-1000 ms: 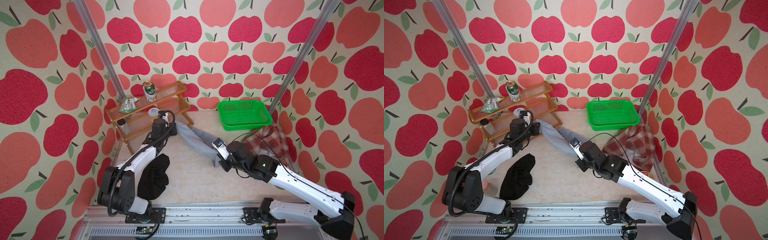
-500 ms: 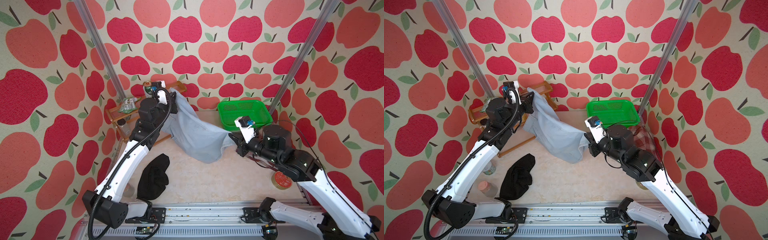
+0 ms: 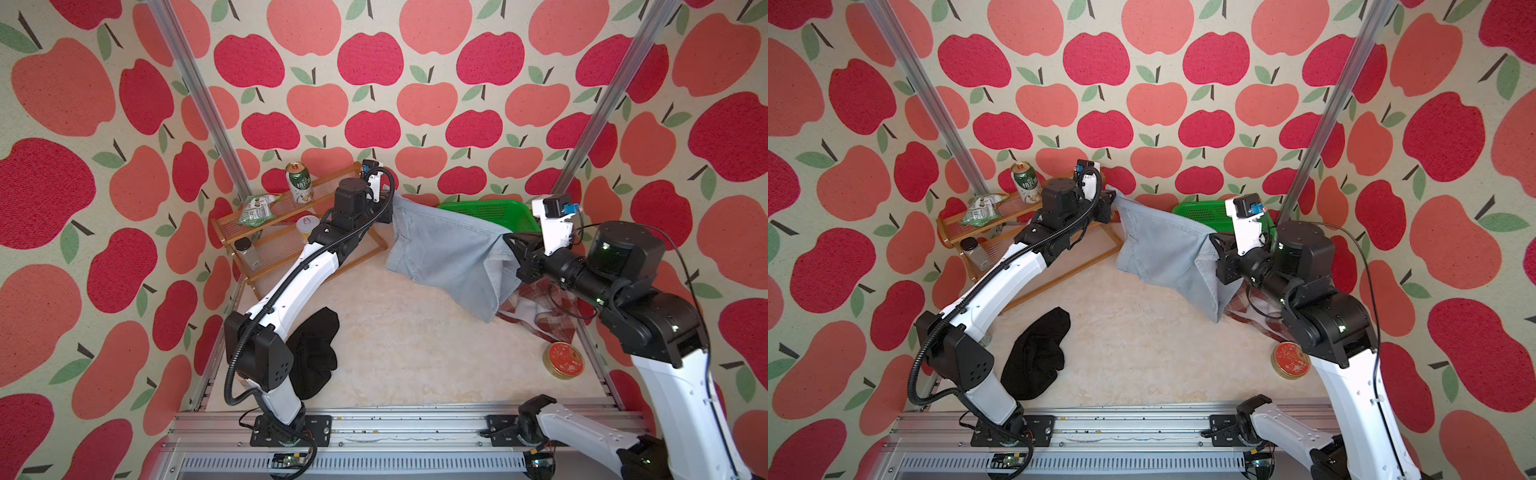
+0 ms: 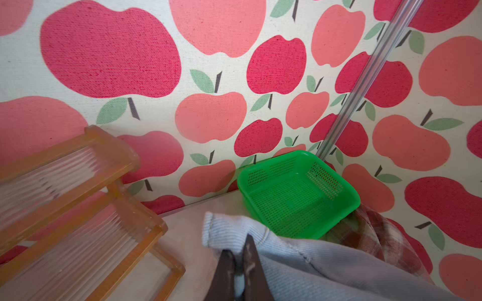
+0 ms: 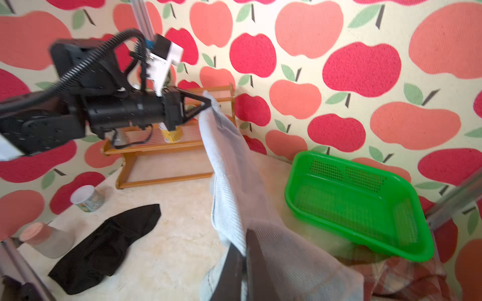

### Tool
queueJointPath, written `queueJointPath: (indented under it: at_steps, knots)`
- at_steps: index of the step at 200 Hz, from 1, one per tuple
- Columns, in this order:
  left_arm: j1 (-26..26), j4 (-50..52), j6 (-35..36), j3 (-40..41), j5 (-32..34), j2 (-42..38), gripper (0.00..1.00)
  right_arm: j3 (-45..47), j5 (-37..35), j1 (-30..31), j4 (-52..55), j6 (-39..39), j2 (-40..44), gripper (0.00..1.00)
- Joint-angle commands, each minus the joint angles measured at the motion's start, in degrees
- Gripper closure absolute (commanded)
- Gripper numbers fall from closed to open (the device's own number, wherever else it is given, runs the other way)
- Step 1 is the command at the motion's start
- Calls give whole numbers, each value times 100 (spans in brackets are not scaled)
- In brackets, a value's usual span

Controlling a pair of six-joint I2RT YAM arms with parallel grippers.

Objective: Roll up the skirts
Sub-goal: Flatten out the skirt at the center of the board.

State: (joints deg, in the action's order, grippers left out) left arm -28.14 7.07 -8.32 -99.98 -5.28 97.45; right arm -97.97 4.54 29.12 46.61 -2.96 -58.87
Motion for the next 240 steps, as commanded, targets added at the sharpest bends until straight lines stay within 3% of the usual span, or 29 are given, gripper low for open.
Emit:
queueJointPath:
  at_steps: [1, 23, 53, 79, 110, 136, 182, 215, 240]
  knots:
    - [109, -330, 163, -11, 263, -432, 97, -172, 1220, 138, 186, 21, 23, 100]
    - [197, -810, 87, 1057, 493, -908, 97, 635, 1562, 882, -28, -56, 193, 100]
    - [475, -1555, -355, 3129, 978, -1642, 95, 2669, 1004, 2694, -1078, -118, 185, 100]
    - [827, -2073, -791, 4544, 1554, -2048, 93, 3963, 1062, 3710, -2472, -529, -741, 100]
    - [1176, -2057, -1085, 5234, 1896, -2390, 92, 4220, 1329, 4413, -3621, -972, -2220, 100]
    - [1297, -2031, -1081, 5457, 2247, -2733, 93, 3979, 1482, 4587, -4010, -1088, -2869, 100]
    - [1417, -2030, -1010, 5686, 2479, -3142, 93, 3872, 1491, 4620, -3911, -1045, -3002, 100]
    - [1188, -2030, -764, 5348, 2280, -2925, 100, 3856, 757, 4057, -2940, -882, -1809, 100]
    - [608, -1927, -48, 4294, 2308, -2427, 100, 3847, 474, 2602, -2120, -930, -104, 100]
